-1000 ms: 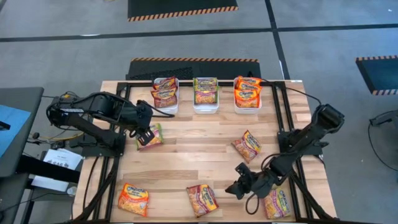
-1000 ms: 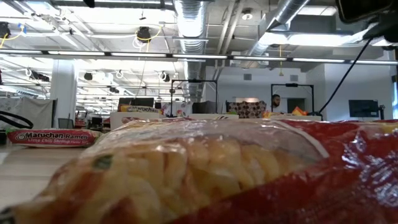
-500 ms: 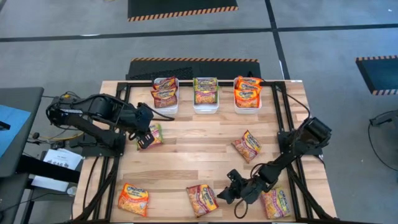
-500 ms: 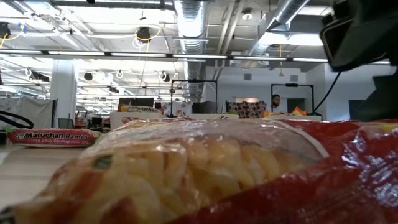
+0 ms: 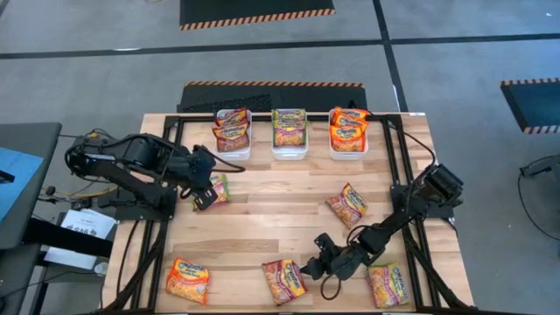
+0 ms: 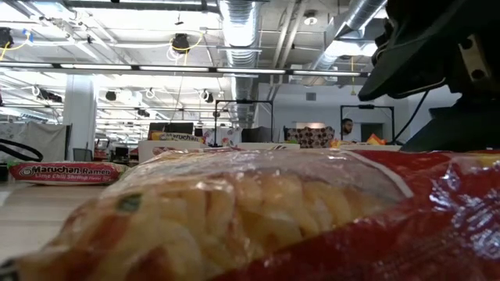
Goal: Sort Maruchan noodles
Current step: Put the red noodle pack into the left white bin
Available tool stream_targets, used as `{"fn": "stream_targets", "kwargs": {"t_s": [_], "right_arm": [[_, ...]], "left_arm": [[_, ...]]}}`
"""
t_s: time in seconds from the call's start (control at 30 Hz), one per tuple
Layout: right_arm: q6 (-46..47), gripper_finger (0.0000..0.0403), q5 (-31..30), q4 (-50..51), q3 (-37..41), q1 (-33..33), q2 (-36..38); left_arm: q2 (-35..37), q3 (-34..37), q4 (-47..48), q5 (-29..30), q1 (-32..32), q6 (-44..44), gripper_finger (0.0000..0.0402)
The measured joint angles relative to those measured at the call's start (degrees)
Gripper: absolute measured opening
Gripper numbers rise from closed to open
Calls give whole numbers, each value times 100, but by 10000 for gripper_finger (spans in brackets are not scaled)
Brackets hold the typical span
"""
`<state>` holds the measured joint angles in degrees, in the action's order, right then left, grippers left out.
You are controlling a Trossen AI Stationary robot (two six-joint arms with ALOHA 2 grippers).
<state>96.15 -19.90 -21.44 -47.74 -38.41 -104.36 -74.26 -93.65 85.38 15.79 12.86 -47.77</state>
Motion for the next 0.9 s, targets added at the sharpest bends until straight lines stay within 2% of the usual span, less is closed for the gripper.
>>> {"fn": "stream_targets", "kwargs": {"t_s": [0.43, 0.63, 0.9], "right_arm": [[-9, 220, -105, 236, -197, -22, 0], [290, 219, -133, 295, -195, -119, -21], [622, 219, -212, 257, -712, -245, -750]], "left_arm": [[0, 0, 0, 4, -2, -9, 122], [0, 0, -2, 48, -2, -9, 122], [2, 0, -71, 140, -4, 2, 122]]}}
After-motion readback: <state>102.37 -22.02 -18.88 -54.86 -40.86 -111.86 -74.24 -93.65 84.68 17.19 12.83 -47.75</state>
